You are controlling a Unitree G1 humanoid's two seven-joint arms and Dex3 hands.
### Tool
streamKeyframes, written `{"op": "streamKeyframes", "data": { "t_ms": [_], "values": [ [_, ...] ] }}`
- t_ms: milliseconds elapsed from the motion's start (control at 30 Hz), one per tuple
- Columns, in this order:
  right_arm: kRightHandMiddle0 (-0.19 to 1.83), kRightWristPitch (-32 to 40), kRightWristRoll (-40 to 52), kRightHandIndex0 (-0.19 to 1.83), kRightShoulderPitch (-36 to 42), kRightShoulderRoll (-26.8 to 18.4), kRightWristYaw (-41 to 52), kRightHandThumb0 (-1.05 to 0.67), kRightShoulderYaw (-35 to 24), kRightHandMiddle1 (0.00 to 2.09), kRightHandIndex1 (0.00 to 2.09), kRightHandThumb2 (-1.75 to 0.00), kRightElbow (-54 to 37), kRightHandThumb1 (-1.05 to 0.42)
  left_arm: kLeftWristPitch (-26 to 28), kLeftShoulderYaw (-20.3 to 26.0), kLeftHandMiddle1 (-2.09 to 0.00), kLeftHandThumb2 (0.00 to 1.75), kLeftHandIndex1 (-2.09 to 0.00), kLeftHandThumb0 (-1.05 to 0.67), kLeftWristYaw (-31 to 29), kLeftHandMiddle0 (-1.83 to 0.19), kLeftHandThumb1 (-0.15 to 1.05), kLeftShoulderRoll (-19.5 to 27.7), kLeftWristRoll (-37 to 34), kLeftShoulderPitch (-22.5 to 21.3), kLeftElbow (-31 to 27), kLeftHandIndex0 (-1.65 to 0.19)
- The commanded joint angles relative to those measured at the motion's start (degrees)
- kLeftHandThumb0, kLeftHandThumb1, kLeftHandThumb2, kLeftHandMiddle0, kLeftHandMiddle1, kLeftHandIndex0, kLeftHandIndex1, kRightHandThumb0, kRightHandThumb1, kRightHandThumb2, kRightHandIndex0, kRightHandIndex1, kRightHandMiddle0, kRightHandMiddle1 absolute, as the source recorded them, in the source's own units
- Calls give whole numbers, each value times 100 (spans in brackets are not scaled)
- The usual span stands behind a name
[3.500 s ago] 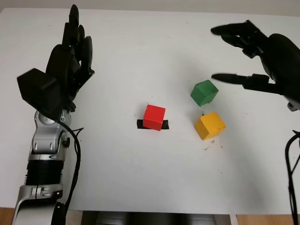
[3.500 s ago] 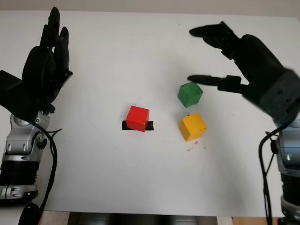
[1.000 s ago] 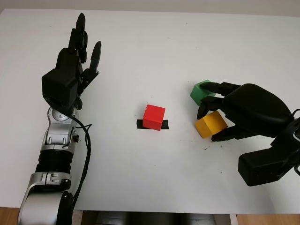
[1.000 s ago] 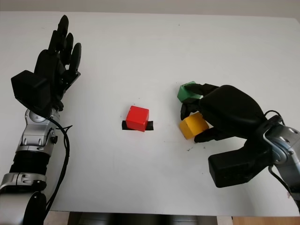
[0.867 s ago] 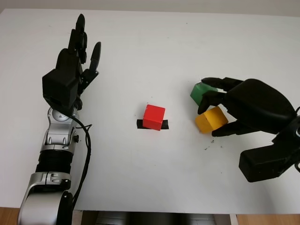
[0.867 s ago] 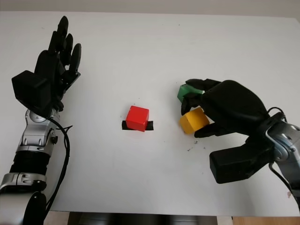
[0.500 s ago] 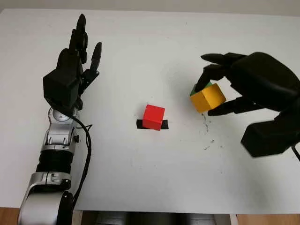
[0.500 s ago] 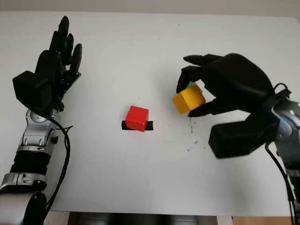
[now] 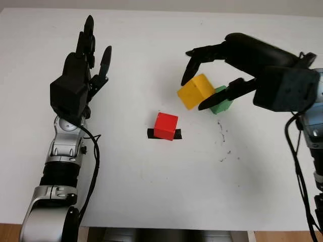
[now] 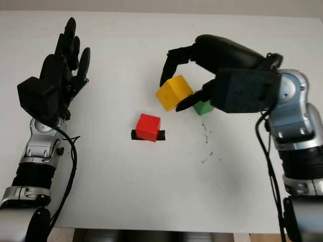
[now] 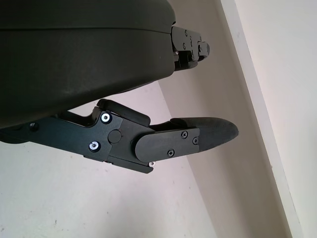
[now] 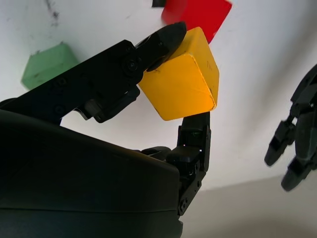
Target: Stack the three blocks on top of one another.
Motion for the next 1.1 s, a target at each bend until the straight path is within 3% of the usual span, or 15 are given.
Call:
{"op": "streamKeyframes", "data": {
  "t_ms": [0, 167, 333, 1067],
  "values": [
    [55, 86, -18, 36, -229, 65, 83, -45, 87, 144, 5, -6, 133, -85, -56, -5, -5, 53, -7, -65, 1, 3, 105, 7, -17, 82, -52, 1],
    [51, 674, -123, 35, -557, 250, 358, -48, 385, 148, 5, -6, 350, -87, -85, 13, -6, 53, -7, -64, -10, 2, 105, -13, -65, 75, -52, 1],
    [43, 1326, -383, 38, -612, 363, 536, -52, 664, 154, 6, -6, -2, -89, 61, -16, -4, 52, -6, -66, 43, 5, 105, -44, -51, 16, -18, 2],
    [36, 1479, -446, 34, -504, 531, 716, -49, 879, 165, 4, -5, -506, -91, -15, -40, -5, 49, -6, -70, 152, 5, 105, -161, -21, 58, -48, 2]
  ]
}}
